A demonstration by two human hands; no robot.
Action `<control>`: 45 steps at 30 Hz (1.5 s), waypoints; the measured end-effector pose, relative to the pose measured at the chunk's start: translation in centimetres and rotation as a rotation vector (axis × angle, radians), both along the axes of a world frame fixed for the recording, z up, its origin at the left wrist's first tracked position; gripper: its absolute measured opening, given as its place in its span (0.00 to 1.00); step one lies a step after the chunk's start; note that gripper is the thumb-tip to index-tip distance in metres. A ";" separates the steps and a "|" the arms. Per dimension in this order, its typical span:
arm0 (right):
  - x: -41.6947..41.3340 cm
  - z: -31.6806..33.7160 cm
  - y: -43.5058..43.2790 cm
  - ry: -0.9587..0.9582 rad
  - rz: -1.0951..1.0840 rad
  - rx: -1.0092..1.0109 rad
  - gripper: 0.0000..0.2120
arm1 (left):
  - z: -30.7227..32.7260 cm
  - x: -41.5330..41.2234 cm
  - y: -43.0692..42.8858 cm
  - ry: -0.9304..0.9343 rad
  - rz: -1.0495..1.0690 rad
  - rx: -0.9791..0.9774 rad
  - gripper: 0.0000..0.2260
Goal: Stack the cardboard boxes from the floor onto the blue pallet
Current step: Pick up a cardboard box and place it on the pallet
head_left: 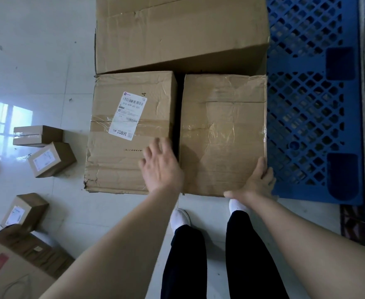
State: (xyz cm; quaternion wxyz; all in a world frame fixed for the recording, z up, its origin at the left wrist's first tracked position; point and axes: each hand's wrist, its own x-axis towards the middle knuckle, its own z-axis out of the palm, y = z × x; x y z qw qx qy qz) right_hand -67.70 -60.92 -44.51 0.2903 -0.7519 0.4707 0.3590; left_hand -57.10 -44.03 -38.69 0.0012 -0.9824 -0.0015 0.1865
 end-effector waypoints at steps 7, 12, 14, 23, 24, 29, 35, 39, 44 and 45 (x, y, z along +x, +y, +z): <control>3.4 0.9 -2.1 -0.104 0.026 -0.084 0.64 | -1.3 1.9 2.7 0.229 0.344 -0.047 0.33; 11.2 2.6 -6.5 -0.317 0.052 -0.158 0.47 | -0.4 3.7 -2.1 0.129 0.112 -0.166 0.32; 15.4 3.6 -8.9 -0.423 0.046 -0.174 0.42 | 0.4 5.5 -4.9 0.171 0.085 -0.202 0.33; 25.0 4.4 -15.1 -0.500 0.067 0.004 0.37 | 1.9 14.7 -8.9 0.155 0.123 -0.212 0.29; 24.9 4.2 -15.0 -0.504 0.069 0.000 0.36 | 1.8 14.8 -8.8 0.157 0.124 -0.201 0.29; 23.0 3.2 -13.1 -0.541 0.133 -0.099 0.37 | 1.0 14.4 -8.1 0.204 0.157 -0.181 0.33; 22.0 1.9 -10.6 -0.470 -0.042 -0.188 0.37 | 0.6 14.0 -7.5 0.247 0.128 -0.155 0.31; 18.0 -0.1 -9.8 -0.089 -0.135 -0.064 0.48 | -0.1 13.7 -6.4 0.238 0.087 -0.135 0.32; 15.8 0.3 -7.5 -0.095 0.022 -0.117 0.46 | 0.1 12.5 -4.4 0.209 0.012 -0.132 0.33; 15.8 0.9 -6.9 -0.129 0.076 -0.142 0.44 | 0.4 12.3 -3.9 0.204 0.006 -0.141 0.33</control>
